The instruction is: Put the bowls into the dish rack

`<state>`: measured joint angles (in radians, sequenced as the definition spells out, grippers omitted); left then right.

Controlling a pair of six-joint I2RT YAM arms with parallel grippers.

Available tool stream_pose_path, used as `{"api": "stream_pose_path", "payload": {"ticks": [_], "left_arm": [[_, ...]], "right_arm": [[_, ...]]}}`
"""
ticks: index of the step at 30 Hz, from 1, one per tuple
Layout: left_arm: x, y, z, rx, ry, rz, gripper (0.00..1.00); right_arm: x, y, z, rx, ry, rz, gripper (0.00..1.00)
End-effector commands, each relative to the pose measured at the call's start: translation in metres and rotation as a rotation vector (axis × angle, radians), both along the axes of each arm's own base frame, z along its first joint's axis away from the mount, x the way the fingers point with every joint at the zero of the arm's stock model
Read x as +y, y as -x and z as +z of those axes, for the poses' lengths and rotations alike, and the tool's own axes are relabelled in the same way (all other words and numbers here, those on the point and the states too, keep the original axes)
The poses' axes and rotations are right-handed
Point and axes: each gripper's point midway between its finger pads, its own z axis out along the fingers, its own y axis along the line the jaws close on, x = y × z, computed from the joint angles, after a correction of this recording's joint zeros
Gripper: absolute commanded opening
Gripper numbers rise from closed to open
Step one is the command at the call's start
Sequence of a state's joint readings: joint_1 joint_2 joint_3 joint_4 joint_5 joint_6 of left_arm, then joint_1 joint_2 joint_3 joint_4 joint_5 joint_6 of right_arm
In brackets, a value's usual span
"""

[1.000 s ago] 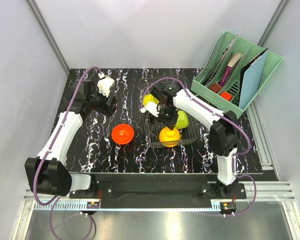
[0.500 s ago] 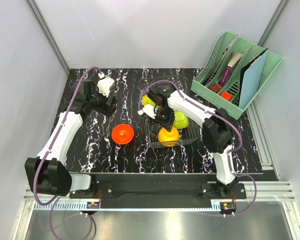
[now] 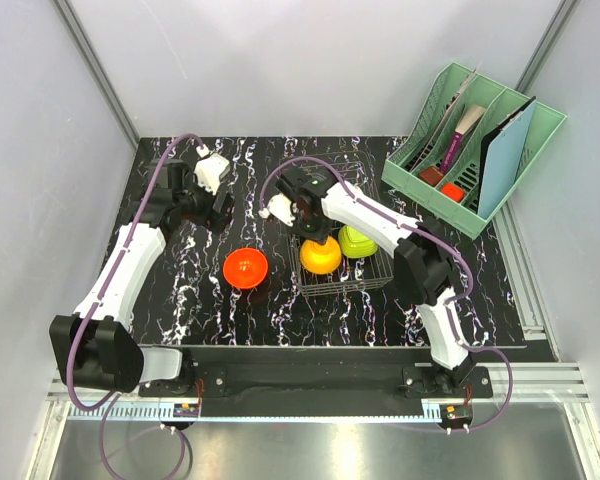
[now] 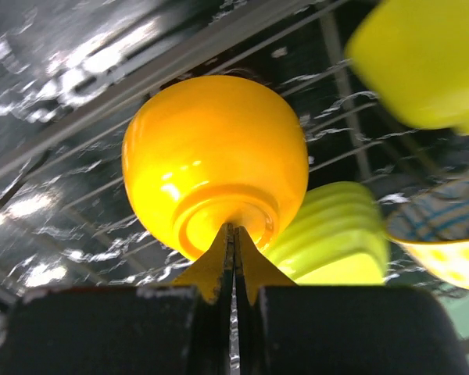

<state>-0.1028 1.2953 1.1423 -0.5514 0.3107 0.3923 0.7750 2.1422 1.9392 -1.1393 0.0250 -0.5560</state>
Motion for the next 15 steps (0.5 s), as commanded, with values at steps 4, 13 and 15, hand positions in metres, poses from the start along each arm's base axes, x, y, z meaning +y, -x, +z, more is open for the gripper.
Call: {"api": "stream_pose_path", "payload": {"ticks": [4, 13, 15], "left_arm": [[0.001, -0.001, 0.012, -0.058, 0.003, -0.009, 0.99], [0.001, -0.003, 0.014, -0.065, 0.0, -0.008, 0.99], [0.001, -0.002, 0.013, -0.065, -0.004, -0.009, 0.99]], "right_arm": [[0.015, -0.046, -0.013, -0.174, 0.018, -0.082, 0.0], [0.023, -0.068, -0.001, -0.268, -0.007, -0.127, 0.0], [0.023, -0.068, 0.004, -0.277, -0.01, -0.124, 0.0]]}}
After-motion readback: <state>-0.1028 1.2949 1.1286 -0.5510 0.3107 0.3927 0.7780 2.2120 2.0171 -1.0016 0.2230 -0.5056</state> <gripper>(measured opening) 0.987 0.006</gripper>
